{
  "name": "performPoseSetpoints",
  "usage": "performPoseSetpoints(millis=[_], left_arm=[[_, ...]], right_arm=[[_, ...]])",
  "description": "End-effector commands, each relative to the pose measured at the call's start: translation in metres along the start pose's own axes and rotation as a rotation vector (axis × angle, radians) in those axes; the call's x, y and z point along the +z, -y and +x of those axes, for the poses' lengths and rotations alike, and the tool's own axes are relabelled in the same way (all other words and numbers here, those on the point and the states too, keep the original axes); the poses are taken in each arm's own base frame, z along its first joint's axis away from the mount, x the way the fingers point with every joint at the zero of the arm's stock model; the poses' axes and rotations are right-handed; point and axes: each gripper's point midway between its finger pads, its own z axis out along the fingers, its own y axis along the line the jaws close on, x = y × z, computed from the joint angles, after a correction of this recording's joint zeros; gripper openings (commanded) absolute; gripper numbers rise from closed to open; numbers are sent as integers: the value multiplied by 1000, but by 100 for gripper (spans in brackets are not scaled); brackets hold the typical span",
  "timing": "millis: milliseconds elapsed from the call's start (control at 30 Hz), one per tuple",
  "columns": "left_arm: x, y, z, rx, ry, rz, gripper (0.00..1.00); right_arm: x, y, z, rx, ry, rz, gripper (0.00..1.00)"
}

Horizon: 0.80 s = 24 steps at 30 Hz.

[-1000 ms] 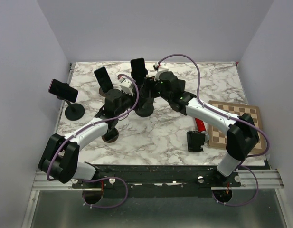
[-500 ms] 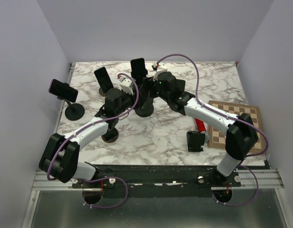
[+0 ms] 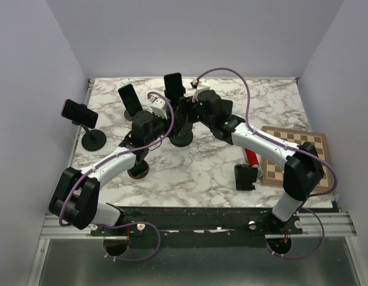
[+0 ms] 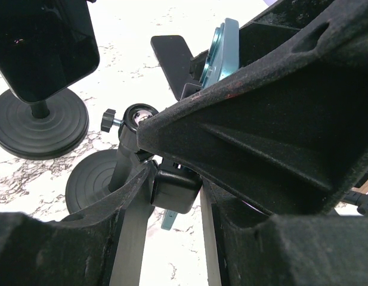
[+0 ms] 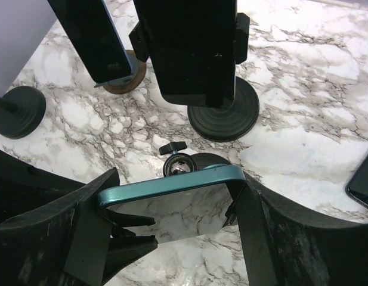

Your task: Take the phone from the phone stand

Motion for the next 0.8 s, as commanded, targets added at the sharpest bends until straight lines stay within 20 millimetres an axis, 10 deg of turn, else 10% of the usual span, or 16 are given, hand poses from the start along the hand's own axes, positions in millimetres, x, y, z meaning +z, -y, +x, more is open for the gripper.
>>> performPoseSetpoints(millis=[0, 233, 367, 767], left_arm=[[-2, 2, -8, 4, 16, 2, 45], [-1, 0, -7, 4, -2, -9, 32], [-1, -4, -8, 5, -6, -32, 0], [-16, 2, -8, -118, -105, 234, 0]], right_arm=[[-2, -14, 15, 26, -61, -25, 1], [-2, -14, 15, 26, -61, -26, 1], [0, -10, 15, 19, -52, -8, 1], [-23, -18, 15, -183, 21, -243, 1]])
